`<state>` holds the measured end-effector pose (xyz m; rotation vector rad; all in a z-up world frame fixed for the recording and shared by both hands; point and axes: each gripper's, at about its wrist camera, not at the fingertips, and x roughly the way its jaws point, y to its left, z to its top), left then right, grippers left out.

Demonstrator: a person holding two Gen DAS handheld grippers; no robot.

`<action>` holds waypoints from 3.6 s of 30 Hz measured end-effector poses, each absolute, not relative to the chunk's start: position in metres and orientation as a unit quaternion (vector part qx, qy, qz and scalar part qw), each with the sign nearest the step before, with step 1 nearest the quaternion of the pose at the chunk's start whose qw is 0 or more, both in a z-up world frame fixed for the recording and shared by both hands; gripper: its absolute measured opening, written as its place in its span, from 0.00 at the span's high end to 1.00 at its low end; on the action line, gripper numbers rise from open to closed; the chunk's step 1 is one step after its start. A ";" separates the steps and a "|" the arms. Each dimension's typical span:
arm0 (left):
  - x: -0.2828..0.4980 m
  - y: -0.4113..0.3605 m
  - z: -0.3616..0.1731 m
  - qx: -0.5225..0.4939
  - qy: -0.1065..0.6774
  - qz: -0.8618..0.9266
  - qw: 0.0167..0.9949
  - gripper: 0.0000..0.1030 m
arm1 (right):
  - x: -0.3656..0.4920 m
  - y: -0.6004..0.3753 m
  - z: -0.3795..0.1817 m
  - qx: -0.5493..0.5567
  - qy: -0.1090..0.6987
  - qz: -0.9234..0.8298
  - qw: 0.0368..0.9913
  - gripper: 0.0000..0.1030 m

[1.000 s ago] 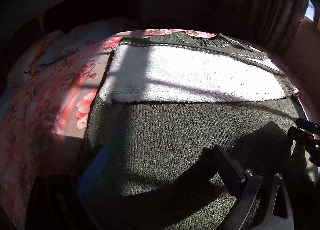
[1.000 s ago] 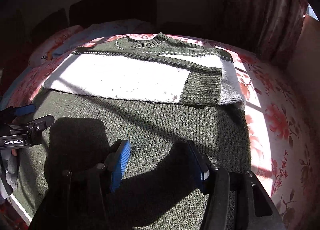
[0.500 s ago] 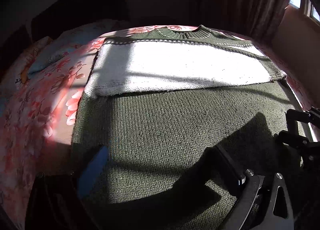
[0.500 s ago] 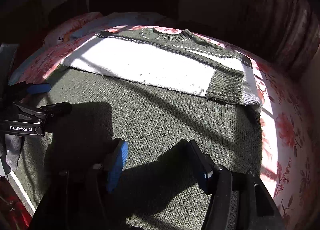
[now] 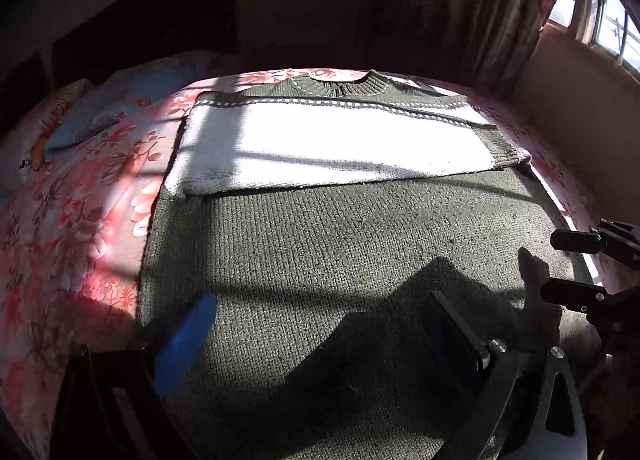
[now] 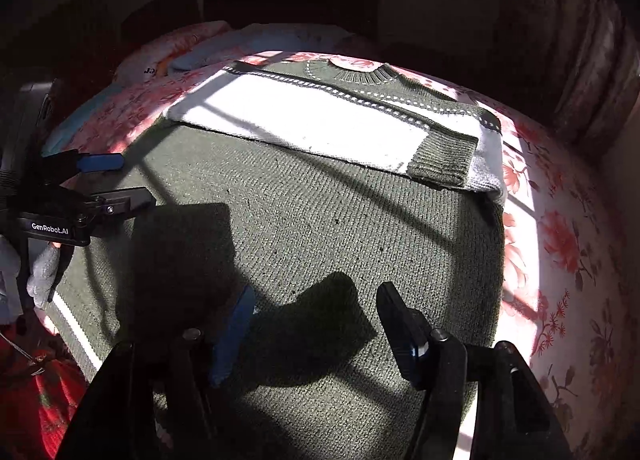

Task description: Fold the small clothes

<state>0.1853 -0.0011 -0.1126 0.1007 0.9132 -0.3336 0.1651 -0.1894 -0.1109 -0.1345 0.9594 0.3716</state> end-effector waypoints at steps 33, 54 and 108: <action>0.095 0.050 -0.131 0.095 0.451 -0.206 0.863 0.00 | 0.088 -0.182 -0.132 -0.136 0.477 0.265 0.827 0.34; 0.069 0.061 -0.133 0.103 0.436 -0.218 0.867 0.00 | 0.067 -0.164 -0.131 -0.141 0.478 0.265 0.826 0.35; 0.210 -0.002 -0.132 0.066 0.457 -0.150 0.874 0.00 | 0.147 -0.245 -0.130 -0.079 0.469 0.140 0.869 0.28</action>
